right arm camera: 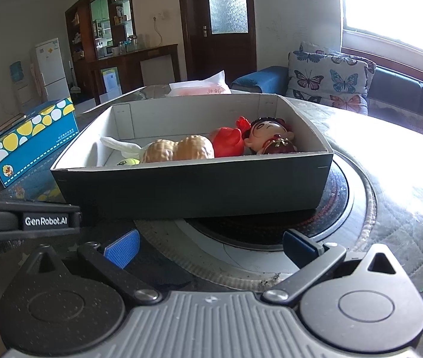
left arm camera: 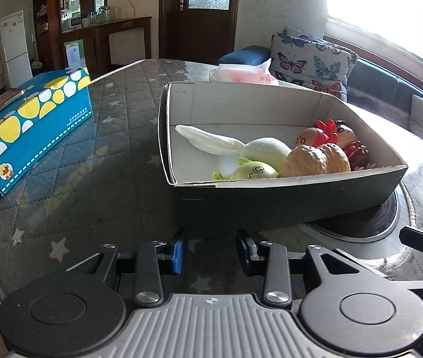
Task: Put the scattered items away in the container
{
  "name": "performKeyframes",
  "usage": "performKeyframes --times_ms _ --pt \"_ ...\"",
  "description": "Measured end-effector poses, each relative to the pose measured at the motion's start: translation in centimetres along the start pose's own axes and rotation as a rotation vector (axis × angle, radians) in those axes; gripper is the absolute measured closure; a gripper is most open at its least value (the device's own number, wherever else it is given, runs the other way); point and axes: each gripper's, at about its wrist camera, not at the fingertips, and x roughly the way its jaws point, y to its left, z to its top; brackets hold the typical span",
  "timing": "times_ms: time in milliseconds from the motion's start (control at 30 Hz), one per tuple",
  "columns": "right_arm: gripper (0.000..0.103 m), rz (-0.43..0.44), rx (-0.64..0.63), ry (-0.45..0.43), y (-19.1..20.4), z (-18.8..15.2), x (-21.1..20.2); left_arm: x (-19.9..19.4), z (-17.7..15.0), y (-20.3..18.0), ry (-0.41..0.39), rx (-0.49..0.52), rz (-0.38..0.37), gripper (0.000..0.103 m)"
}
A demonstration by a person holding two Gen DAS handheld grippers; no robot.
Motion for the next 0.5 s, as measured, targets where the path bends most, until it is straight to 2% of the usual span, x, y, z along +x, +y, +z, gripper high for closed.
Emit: performKeyframes --times_ms 267,367,500 --pt "0.0 0.006 -0.002 -0.004 0.23 0.15 0.01 -0.36 0.01 0.06 -0.019 -0.016 0.005 0.065" --pt "0.0 0.008 -0.004 -0.009 0.32 0.21 -0.08 -0.49 0.1 0.03 -0.028 -0.017 0.014 0.069" --pt "0.0 0.012 -0.004 -0.014 0.45 0.4 -0.17 -0.59 0.13 -0.05 -0.023 -0.012 -0.004 0.069"
